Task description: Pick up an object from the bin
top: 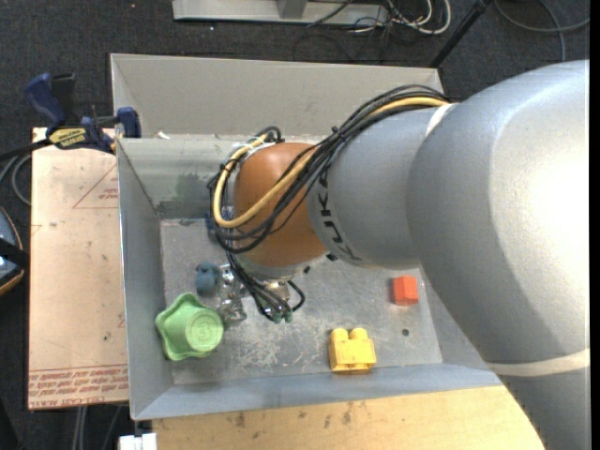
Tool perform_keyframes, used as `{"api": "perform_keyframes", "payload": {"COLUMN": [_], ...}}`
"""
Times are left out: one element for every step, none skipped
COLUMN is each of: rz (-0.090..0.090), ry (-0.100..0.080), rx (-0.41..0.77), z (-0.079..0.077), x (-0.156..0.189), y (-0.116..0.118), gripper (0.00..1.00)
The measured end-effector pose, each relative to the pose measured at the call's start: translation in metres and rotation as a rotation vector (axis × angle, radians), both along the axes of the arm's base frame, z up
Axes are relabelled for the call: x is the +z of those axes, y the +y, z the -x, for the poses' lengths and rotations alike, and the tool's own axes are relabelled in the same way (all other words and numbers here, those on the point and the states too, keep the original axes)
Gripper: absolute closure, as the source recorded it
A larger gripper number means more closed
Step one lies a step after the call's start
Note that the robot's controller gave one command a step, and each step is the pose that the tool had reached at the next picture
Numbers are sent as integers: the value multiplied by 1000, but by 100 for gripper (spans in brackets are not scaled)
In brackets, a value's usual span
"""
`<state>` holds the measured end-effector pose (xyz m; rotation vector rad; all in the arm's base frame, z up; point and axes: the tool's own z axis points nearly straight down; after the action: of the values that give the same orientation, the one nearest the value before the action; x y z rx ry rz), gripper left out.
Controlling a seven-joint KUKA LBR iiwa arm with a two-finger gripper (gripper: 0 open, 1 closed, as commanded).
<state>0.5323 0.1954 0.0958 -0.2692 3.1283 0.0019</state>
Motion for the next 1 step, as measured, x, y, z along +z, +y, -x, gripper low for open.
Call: {"api": "perform_keyframes", "payload": {"rz": [0], "ry": [0], "rx": [0], "z": [0], "x": [0], "y": [0], "gripper": [0]}}
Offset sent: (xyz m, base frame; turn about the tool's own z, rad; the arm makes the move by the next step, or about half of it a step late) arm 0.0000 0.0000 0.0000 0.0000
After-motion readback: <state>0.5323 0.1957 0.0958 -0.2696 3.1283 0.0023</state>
